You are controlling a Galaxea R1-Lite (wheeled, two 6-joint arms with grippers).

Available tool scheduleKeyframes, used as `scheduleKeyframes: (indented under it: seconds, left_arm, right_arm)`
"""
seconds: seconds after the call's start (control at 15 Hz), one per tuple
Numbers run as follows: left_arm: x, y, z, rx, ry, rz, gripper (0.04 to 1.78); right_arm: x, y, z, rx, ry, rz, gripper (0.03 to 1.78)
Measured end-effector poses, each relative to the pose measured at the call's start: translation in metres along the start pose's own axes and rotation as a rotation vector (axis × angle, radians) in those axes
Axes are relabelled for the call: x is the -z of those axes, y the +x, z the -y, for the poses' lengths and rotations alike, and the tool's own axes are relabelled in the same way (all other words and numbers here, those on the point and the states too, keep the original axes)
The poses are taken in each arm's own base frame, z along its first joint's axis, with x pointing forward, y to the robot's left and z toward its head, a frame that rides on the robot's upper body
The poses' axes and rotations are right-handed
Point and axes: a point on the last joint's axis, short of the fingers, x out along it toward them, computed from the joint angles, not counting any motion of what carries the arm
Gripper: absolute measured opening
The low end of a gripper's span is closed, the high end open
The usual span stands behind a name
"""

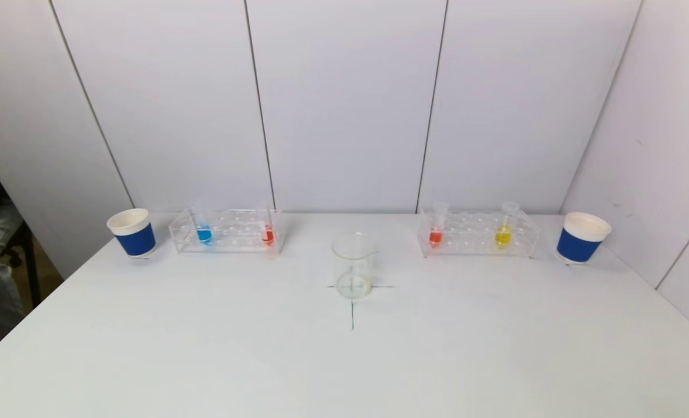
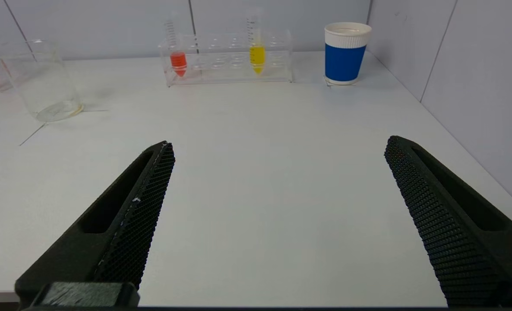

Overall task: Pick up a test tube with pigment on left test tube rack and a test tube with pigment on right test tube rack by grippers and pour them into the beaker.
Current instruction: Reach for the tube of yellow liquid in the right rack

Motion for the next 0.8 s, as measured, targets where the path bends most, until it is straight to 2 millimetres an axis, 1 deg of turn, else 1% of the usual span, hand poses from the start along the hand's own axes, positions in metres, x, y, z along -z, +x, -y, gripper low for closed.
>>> scheduleKeyframes:
  seconds: [0.8]
  left_arm:
    - [0.0, 0.0, 0.0, 0.0, 0.0, 0.0, 1.76]
  right_arm:
    - [0.0, 0.0, 0.0, 0.0, 0.0, 0.0, 1.77]
